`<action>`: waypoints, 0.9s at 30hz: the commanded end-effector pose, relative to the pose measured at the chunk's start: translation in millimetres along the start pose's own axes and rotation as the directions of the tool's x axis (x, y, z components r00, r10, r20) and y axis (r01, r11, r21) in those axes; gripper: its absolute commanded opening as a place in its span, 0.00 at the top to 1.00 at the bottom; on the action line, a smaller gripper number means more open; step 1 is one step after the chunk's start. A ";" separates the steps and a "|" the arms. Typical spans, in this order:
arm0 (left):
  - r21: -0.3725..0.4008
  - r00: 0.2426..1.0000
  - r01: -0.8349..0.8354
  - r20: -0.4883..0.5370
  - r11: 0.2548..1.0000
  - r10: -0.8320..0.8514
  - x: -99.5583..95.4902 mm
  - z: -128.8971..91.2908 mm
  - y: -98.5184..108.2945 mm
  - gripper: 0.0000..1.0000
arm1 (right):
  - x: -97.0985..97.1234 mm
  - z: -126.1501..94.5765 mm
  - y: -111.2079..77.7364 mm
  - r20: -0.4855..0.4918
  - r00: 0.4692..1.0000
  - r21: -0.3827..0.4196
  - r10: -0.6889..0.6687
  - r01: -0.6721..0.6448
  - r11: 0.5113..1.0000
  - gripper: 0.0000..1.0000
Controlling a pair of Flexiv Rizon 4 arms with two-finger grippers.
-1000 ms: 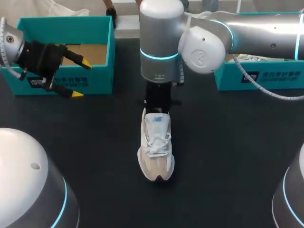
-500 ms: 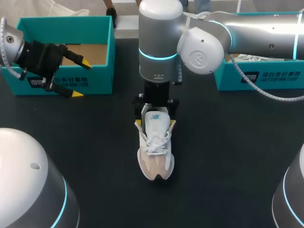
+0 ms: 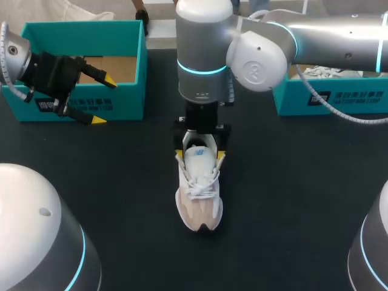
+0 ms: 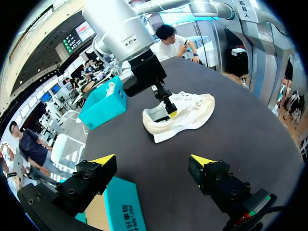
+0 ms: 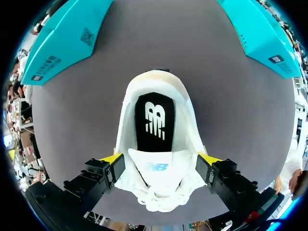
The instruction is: Take the shoe out of the shoebox, open the shoe tongue, remove and reinsert the insole, then place the shoe into the shoebox
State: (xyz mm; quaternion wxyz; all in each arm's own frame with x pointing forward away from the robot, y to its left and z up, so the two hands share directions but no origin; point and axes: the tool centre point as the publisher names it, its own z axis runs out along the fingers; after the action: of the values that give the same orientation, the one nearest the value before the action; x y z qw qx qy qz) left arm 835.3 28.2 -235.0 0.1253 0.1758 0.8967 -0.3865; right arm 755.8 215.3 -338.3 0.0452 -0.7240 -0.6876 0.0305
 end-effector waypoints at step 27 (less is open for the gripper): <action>-0.002 1.000 0.000 -0.001 1.000 0.000 0.7 -0.9 -0.3 0.00 | 0.8 -23.2 -32.6 -0.013 1.000 -0.096 0.027 -0.029 0.995 0.78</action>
State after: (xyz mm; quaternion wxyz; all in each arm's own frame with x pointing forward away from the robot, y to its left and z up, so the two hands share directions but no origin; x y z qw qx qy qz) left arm 835.4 28.1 -235.0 0.1253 0.1758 0.8966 -0.3865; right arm 719.9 218.9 -300.3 0.0035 -0.7354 -0.6776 -0.0045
